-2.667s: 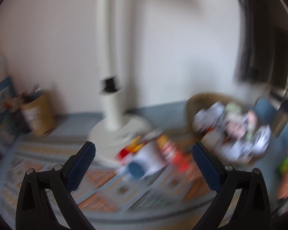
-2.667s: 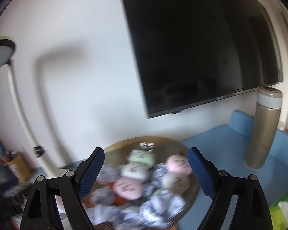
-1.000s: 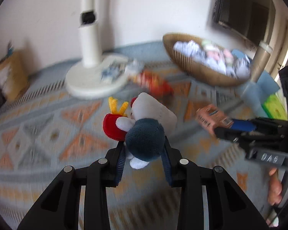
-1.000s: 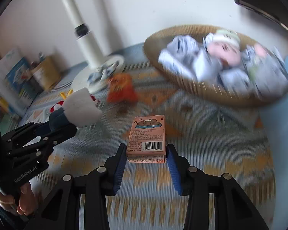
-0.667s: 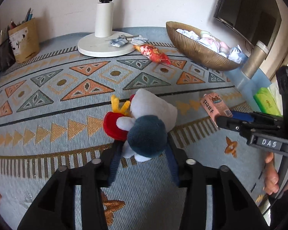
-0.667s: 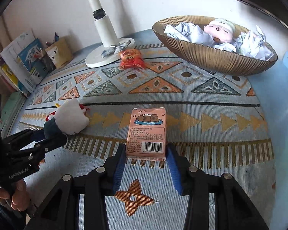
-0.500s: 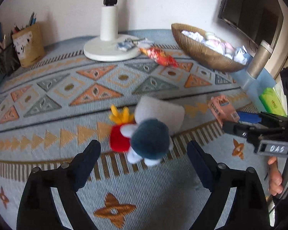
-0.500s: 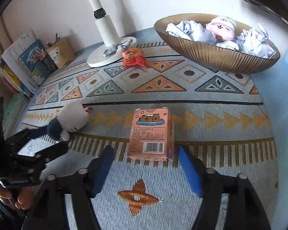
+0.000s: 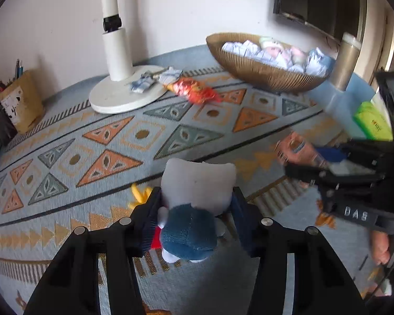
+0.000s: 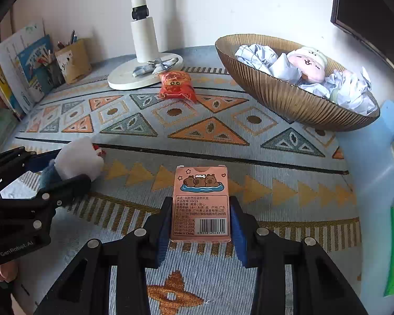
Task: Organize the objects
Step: 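Carry the plush and juice box over the brown bowl and open both tools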
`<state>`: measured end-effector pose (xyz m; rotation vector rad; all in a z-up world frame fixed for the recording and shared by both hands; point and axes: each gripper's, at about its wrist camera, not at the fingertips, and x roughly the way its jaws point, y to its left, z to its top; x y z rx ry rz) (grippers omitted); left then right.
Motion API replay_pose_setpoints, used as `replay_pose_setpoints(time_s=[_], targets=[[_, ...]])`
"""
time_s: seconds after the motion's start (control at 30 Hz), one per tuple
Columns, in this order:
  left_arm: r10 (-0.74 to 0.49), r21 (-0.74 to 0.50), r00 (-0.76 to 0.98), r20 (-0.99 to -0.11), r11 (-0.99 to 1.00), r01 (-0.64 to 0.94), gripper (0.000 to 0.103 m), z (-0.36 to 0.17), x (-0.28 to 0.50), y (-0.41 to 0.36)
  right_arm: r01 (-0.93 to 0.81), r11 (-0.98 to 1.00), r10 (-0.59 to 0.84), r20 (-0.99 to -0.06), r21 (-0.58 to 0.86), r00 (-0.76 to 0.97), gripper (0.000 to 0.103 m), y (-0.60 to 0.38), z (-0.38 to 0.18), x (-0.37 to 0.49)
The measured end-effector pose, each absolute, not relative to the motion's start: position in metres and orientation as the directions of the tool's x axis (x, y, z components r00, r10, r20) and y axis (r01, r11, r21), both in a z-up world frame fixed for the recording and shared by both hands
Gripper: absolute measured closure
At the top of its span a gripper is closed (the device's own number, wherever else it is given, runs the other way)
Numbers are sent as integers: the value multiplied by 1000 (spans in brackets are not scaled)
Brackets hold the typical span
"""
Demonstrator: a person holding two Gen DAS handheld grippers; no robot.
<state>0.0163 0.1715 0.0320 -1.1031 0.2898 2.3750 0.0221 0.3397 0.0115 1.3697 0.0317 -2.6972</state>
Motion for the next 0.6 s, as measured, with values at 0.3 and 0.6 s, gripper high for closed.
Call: replay_pose_setpoints(time_s=[0.3, 0.6], targets=[[425, 8, -622, -658, -821, -570, 54, 94, 4, 219, 122, -976, -214, -720, 178, -660, 64, 374, 69, 38], [501, -81, -633, -590, -817, -571, 54, 128, -76, 285, -32, -975, -101, -567, 220, -818, 63, 447, 142, -5]])
